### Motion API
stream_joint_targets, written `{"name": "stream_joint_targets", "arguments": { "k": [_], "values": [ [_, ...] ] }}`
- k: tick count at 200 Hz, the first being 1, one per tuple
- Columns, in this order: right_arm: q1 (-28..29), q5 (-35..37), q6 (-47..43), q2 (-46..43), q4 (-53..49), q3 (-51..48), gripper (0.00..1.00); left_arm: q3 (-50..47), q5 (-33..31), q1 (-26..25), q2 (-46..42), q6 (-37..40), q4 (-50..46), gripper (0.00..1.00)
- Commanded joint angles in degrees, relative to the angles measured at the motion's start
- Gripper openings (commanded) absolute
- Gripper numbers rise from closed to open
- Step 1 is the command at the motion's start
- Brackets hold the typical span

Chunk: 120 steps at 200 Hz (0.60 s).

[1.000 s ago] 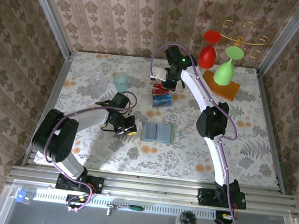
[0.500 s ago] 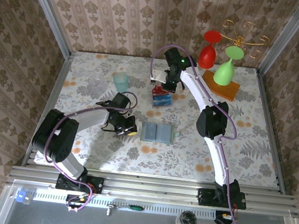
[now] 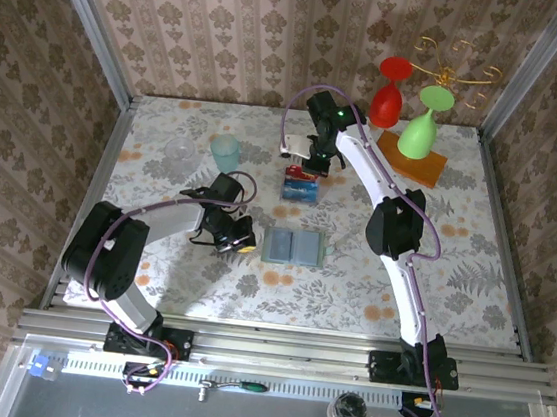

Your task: Take the credit cards out of the card holder

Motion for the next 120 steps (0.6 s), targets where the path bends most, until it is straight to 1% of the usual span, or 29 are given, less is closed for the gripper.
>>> {"name": "stream_joint_targets", "arguments": {
  "k": [1, 96, 106, 120],
  "values": [
    [0.09, 0.38, 0.66, 0.83, -0.34, -0.63, 0.0, 0.89, 0.37, -0.52, 0.55, -0.85, -0.19, 0.0],
    [0.05, 2.83, 1.56, 2.52, 2.34, -0.54, 0.0, 1.5, 0.46, -0.52, 1.25, -0.72, -0.41, 0.0],
    [0.06, 3.19, 1.99, 2.59, 2.82, -0.58, 0.05, 1.57, 0.55, -0.6, 1.32, -0.72, -0.34, 0.0],
    [0.06, 3.93, 2.73, 2.39, 3.9, -0.55, 0.15, 1.63, 0.55, -0.61, 1.48, -0.65, -0.42, 0.0]
  ]
}}
